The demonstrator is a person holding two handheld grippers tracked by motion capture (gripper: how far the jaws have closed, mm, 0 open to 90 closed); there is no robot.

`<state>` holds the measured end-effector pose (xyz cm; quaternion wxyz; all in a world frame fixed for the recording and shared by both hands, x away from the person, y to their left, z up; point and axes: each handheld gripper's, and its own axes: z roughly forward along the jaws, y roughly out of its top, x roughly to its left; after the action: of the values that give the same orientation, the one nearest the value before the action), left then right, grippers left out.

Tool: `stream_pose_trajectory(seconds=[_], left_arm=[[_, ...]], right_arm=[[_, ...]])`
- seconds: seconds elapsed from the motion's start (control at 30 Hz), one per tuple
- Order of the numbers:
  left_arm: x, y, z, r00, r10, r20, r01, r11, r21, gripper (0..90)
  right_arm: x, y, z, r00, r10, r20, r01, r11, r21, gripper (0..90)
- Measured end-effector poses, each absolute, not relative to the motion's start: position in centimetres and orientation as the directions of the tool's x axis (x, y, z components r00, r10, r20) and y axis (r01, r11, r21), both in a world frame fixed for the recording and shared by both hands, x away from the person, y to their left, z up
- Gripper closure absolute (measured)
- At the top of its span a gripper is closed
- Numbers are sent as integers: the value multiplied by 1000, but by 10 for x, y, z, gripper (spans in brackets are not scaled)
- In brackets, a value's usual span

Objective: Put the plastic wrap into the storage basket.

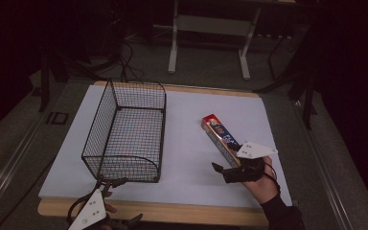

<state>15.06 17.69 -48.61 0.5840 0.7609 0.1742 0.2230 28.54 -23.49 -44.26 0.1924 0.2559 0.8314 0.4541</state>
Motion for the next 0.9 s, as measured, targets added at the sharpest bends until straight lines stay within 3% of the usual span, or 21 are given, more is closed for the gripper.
stream_pose_trajectory(seconds=[0.23, 0.47, 0.9], left_arm=[[151, 176, -486, 841, 524, 138, 4, -262, 965, 2], [150, 176, -486, 838, 527, 140, 6, -266, 964, 2], [151, 176, -487, 838, 527, 141, 11, -275, 961, 2]], right_arm=[[305, -250, -430, -744, 656, -127, 263, 463, 846, 133], [328, -262, -428, -690, 720, -75, 366, 436, 822, 135], [360, -269, -456, -659, 752, -11, 506, 455, 732, 160]])
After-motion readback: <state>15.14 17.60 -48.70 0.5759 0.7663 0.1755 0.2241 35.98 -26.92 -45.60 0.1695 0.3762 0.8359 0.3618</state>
